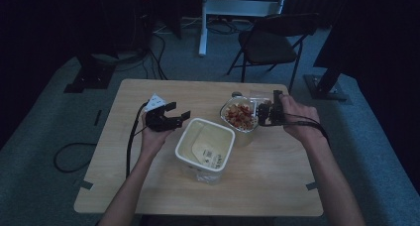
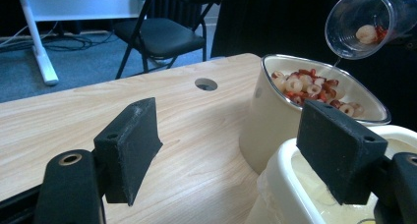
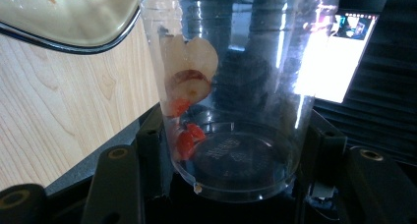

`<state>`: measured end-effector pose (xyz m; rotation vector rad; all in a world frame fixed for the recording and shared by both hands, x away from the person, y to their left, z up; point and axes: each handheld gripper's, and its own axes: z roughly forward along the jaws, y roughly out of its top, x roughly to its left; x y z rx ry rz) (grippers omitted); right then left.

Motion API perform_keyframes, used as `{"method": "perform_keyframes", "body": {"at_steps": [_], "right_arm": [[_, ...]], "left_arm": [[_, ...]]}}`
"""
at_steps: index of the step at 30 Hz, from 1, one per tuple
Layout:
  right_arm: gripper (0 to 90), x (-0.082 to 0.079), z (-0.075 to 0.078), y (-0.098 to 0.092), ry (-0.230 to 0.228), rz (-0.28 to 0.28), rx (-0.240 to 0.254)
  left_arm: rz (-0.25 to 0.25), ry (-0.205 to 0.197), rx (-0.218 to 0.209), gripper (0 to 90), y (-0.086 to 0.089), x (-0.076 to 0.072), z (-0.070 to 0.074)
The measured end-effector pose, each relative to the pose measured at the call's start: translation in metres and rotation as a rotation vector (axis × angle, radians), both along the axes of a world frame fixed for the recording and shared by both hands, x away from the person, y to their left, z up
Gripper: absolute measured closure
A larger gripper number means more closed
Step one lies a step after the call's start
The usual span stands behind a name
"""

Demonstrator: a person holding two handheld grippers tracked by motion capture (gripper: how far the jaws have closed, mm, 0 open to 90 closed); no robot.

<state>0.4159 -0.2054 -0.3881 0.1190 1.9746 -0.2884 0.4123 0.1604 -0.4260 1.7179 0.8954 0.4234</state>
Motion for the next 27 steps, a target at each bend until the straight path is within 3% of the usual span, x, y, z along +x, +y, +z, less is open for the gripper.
{"method": "perform_keyframes", "body": {"at_steps": [21, 27], "right_arm": [[42.4, -0.0004, -0.0047, 0.0007, 0.005, 0.004, -0.044], [42.4, 0.0002, -0.004, -0.0002, 0.0, -0.005, -0.021]], "left_arm": [[-0.002, -0.001, -0.007, 24.6, -0.0011, 0.0002, -0.0004], [0.001, -0.001, -0.006, 24.6, -0.0003, 0.0002, -0.0002]]}}
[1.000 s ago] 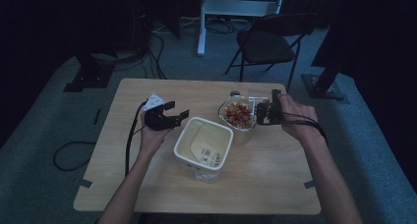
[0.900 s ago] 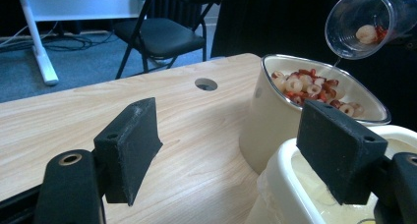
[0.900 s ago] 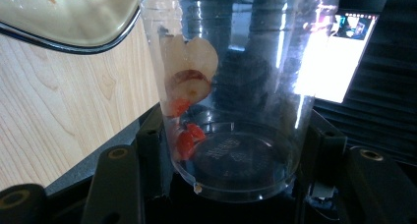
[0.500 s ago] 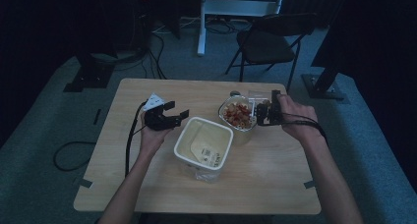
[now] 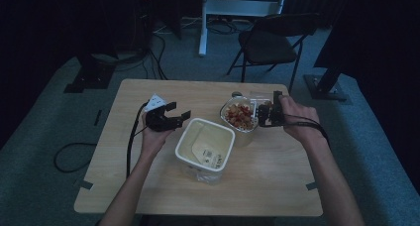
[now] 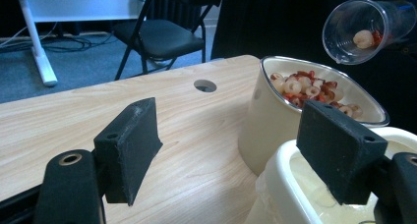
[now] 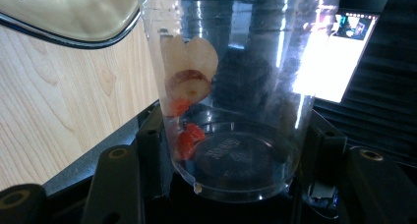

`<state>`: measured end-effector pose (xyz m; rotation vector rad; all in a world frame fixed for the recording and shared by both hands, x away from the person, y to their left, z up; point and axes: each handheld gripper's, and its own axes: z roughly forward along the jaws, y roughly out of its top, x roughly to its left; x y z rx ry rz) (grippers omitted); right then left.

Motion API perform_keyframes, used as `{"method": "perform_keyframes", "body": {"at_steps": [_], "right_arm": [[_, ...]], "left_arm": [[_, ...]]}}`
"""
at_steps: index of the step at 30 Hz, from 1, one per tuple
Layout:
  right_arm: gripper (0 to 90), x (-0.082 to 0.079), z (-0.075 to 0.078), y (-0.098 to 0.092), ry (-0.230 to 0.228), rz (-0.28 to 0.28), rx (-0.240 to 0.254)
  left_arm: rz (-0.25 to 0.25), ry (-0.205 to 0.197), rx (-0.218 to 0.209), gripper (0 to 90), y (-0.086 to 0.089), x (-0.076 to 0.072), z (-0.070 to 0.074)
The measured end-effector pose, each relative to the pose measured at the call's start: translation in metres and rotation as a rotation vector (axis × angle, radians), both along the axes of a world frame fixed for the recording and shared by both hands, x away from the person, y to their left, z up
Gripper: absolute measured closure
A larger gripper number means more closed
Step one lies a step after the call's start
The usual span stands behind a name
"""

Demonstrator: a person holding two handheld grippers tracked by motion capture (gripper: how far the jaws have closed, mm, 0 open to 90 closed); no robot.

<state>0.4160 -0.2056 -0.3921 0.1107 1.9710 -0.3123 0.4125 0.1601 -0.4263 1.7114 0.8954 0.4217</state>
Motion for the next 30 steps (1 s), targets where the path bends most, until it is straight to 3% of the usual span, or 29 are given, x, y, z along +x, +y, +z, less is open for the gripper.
{"method": "perform_keyframes", "body": {"at_steps": [4, 9, 14, 19, 24, 25, 27, 30], "right_arm": [[42.4, -0.001, -0.0043, 0.0007, 0.008, 0.008, -0.029], [42.4, -0.0011, -0.0027, 0.0006, 0.001, 0.005, -0.001], [42.4, -0.0025, -0.0071, 0.0016, 0.014, 0.014, -0.019], [42.4, -0.002, -0.0051, 0.0017, 0.005, 0.008, 0.012], [42.4, -0.0033, -0.0077, 0.0028, 0.01, 0.021, -0.006], [42.4, -0.0034, -0.0058, 0.0022, -0.003, 0.012, 0.016], [42.4, -0.0028, -0.0069, 0.0021, 0.0, 0.011, -0.008], [42.4, -0.0021, -0.0063, 0.0014, -0.004, 0.011, -0.007]], "left_arm": [[-0.002, 0.002, -0.003, 24.6, -0.0009, 0.0001, -0.0005], [-0.003, 0.001, -0.006, 24.6, -0.0017, 0.0, -0.0006], [-0.003, 0.002, -0.007, 24.6, -0.0016, 0.0001, -0.0007], [-0.004, 0.002, -0.006, 24.6, -0.0016, 0.0001, -0.001], [-0.003, 0.004, -0.009, 24.6, -0.0013, 0.0005, -0.0014], [-0.004, 0.004, -0.007, 24.6, -0.0013, 0.0007, -0.0015], [-0.006, 0.005, -0.005, 24.6, -0.0016, 0.0012, -0.0016], [-0.006, 0.004, -0.01, 24.6, -0.0019, 0.0013, -0.0016]]}}
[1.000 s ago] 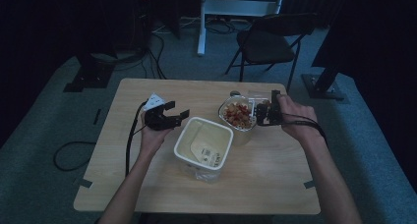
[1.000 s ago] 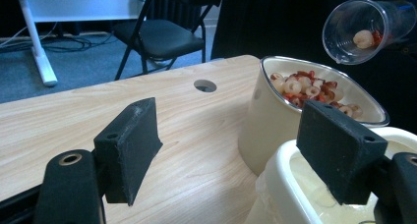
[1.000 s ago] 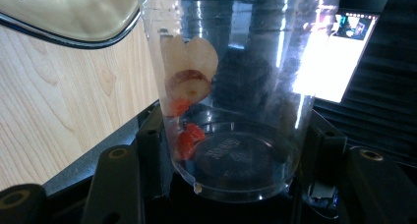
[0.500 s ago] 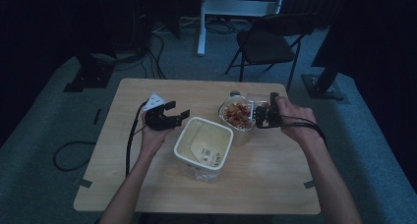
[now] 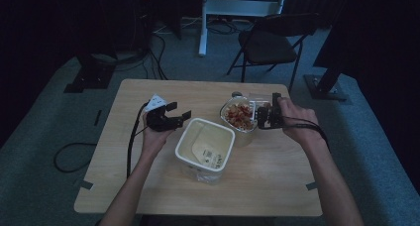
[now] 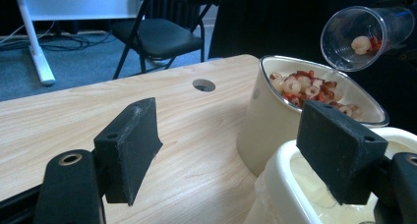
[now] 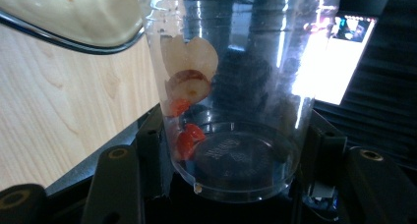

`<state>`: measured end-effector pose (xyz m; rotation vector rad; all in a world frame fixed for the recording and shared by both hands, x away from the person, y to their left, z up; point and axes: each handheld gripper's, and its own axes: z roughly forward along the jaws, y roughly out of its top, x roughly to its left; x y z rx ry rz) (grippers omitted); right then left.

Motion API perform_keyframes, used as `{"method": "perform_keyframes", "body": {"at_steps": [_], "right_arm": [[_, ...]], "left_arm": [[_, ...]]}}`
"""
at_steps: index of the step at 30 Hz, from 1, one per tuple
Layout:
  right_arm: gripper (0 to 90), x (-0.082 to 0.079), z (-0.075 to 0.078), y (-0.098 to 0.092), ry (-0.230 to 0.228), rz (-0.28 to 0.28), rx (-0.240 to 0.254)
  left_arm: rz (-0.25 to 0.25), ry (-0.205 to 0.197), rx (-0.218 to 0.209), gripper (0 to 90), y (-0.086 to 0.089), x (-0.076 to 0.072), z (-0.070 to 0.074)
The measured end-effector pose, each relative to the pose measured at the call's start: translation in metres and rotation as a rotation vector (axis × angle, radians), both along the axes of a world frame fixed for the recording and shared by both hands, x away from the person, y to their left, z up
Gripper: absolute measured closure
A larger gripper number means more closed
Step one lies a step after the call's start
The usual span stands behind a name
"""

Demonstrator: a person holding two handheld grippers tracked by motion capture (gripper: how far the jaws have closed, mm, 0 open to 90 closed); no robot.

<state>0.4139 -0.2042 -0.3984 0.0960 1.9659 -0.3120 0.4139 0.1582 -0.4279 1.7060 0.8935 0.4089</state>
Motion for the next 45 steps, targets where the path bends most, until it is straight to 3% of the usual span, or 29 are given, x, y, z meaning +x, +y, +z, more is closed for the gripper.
{"method": "perform_keyframes", "body": {"at_steps": [5, 7, 9, 12, 13, 18, 33, 36, 38, 45], "right_arm": [[42.4, 0.0, -0.004, 0.001, 0.009, 0.001, -0.015], [42.4, -0.001, -0.007, 0.002, 0.014, 0.012, -0.056], [42.4, -0.001, -0.005, 0.003, 0.01, 0.005, -0.016], [42.3, -0.001, -0.006, 0.003, 0.014, 0.008, -0.036], [42.4, 0.0, -0.001, 0.001, 0.016, 0.004, 0.018], [42.3, 0.0, 0.005, -0.004, 0.033, -0.012, 0.188], [42.3, -0.002, 0.004, 0.006, 0.07, 0.01, 0.4], [42.2, -0.002, 0.004, 0.007, 0.076, 0.015, 0.42], [42.2, -0.003, 0.003, 0.009, 0.083, 0.013, 0.477], [42.2, -0.002, 0.001, 0.007, 0.111, 0.012, 0.598]], "left_arm": [[-0.003, 0.002, 0.006, 24.6, -0.001, 0.0, 0.0], [-0.003, 0.002, 0.005, 24.6, -0.002, 0.0, 0.0], [-0.004, 0.001, 0.006, 24.6, -0.002, 0.0, 0.0], [-0.004, 0.0, 0.005, 24.6, -0.002, 0.0, 0.0], [-0.003, 0.001, 0.003, 24.6, -0.002, 0.0, 0.0], [-0.001, 0.005, 0.003, 24.6, -0.001, 0.001, 0.0], [0.0, 0.005, 0.001, 24.6, -0.001, 0.0, -0.001], [0.001, 0.003, 0.002, 24.6, 0.0, 0.0, -0.001], [0.001, 0.003, 0.002, 24.6, 0.0, 0.0, -0.001], [0.006, 0.008, 0.001, 24.6, 0.0, 0.001, -0.003]]}}
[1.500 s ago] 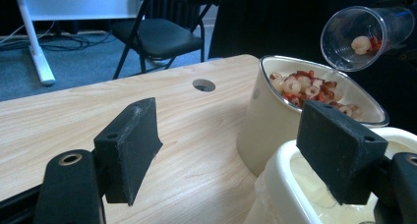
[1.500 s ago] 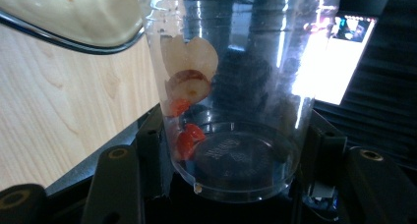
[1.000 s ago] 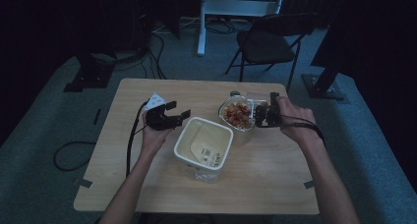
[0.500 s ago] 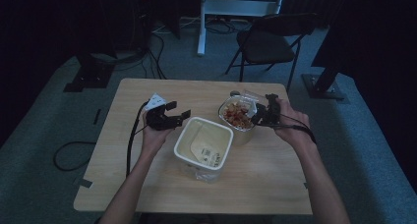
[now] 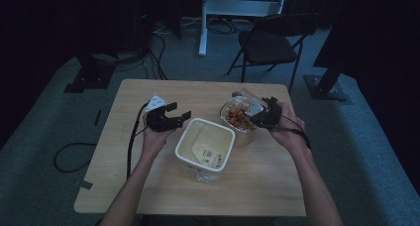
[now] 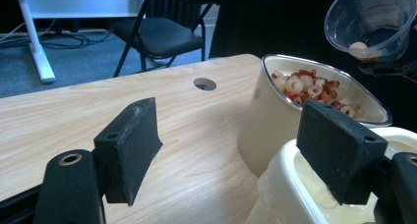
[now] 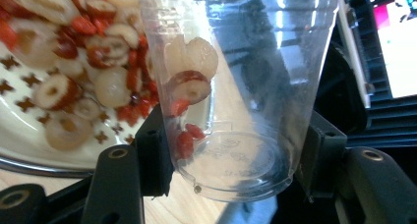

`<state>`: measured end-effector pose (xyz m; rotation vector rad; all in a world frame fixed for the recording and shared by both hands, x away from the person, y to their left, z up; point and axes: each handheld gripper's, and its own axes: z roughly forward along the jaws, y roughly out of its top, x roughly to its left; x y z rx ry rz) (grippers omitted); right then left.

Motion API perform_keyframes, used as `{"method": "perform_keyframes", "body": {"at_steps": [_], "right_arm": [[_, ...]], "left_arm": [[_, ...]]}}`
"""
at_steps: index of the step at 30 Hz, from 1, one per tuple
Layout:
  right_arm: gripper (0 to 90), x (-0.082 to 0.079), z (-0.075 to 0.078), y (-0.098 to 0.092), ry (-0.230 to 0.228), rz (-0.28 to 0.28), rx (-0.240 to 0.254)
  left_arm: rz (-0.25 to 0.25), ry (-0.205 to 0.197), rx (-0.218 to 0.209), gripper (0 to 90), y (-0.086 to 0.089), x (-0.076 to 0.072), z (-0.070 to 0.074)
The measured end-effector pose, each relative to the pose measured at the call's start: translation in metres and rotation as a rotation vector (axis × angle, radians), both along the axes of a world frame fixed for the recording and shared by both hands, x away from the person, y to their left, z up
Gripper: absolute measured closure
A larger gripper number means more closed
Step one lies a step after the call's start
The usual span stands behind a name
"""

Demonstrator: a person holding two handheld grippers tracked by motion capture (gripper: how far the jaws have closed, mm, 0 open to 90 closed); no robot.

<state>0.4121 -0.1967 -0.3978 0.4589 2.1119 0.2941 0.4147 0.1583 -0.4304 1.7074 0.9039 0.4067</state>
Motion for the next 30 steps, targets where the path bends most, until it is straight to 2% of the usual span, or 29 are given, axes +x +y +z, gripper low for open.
{"method": "perform_keyframes", "body": {"at_steps": [5, 6, 7, 16, 20, 30], "right_arm": [[42.1, -0.004, 0.003, -0.002, 0.023, 0.013, 0.117], [42.1, -0.006, 0.004, -0.002, 0.036, 0.022, 0.162], [42.1, -0.007, 0.005, -0.002, 0.042, 0.025, 0.174], [41.7, -0.024, 0.02, 0.004, 0.101, 0.128, 0.388], [41.7, -0.031, 0.026, 0.005, 0.147, 0.183, 0.505], [41.5, -0.047, 0.026, 0.016, 0.28, 0.307, 0.723]], "left_arm": [[-0.004, -0.001, -0.001, 24.6, -0.001, 0.0, 0.0], [-0.003, 0.0, -0.002, 24.6, -0.001, 0.0, 0.0], [-0.003, 0.0, -0.002, 24.6, -0.001, 0.0, 0.0], [-0.002, -0.001, 0.002, 24.6, -0.001, -0.001, 0.001], [-0.004, -0.002, 0.004, 24.6, -0.002, -0.001, 0.0], [-0.008, -0.002, 0.003, 24.6, -0.006, 0.0, 0.0]]}}
